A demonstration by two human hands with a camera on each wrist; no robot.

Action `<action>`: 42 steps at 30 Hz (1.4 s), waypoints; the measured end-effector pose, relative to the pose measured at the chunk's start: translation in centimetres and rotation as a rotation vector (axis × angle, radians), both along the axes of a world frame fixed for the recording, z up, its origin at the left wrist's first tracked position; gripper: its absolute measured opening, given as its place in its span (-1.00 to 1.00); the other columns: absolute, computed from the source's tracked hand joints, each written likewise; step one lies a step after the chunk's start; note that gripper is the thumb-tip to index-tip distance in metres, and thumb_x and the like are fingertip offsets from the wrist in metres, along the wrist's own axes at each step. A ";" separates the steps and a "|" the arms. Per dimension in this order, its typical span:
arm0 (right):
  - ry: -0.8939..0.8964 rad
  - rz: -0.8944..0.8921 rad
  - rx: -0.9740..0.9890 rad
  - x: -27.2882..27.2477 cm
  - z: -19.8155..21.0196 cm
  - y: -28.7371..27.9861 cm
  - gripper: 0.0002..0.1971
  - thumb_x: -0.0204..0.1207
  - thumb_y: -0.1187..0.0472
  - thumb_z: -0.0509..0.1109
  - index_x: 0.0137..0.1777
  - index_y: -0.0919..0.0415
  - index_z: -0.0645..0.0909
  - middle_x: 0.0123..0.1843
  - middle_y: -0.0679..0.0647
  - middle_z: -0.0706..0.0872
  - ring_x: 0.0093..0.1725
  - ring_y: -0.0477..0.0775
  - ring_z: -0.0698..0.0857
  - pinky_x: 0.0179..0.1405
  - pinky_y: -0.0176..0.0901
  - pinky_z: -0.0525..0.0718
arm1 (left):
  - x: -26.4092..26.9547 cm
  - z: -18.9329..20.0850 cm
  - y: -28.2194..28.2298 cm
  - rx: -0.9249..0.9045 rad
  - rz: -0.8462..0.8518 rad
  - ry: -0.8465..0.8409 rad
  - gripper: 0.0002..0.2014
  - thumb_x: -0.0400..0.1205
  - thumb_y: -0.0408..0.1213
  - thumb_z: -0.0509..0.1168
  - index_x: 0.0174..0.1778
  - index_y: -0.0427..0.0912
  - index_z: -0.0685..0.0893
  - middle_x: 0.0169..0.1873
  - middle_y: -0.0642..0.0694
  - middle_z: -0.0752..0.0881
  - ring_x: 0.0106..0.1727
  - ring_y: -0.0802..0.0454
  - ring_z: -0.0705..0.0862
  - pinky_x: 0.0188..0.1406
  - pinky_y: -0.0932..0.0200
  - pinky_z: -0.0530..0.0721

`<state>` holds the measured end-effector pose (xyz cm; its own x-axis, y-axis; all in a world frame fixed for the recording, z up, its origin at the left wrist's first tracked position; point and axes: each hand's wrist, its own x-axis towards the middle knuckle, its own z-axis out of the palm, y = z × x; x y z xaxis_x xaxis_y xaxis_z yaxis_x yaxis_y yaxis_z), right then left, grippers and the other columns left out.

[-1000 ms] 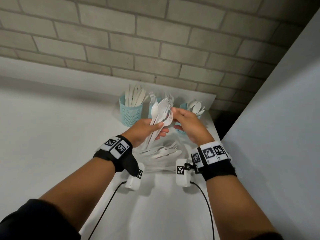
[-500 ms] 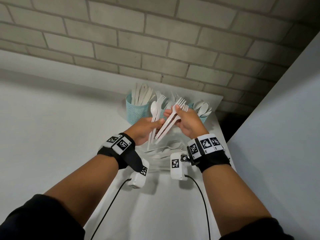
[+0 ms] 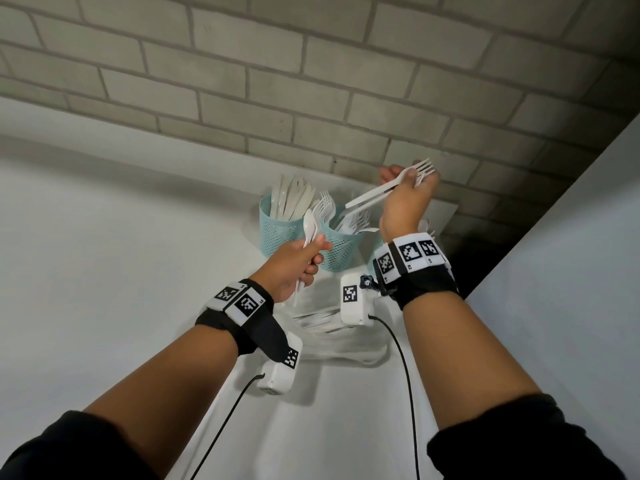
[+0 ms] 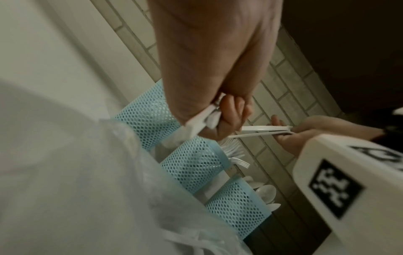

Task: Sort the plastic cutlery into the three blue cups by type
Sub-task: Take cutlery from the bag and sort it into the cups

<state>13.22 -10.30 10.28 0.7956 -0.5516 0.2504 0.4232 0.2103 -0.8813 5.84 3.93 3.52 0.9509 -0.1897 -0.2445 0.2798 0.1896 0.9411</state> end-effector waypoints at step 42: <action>0.423 -0.112 -1.527 -1.0 -3.7 0.4 -0.69 0.68 -0.03 0.11 0.23 -0.14 0.65 0.46 0.03 0.53 0.46 0.20 0.28 0.30 0.08 0.18 | 0.6 -0.1 -0.5 -0.013 0.073 0.049 -0.57 0.76 -0.02 -0.08 0.07 -0.17 0.64 -0.42 -0.02 0.55 -0.47 0.16 0.28 -0.55 0.35 0.24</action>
<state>12.25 -9.90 6.57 0.9227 -0.0576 0.3811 0.0551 -0.9589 -0.2784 6.48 3.45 3.45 0.9492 -0.1236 -0.2894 0.3108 0.2238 0.9237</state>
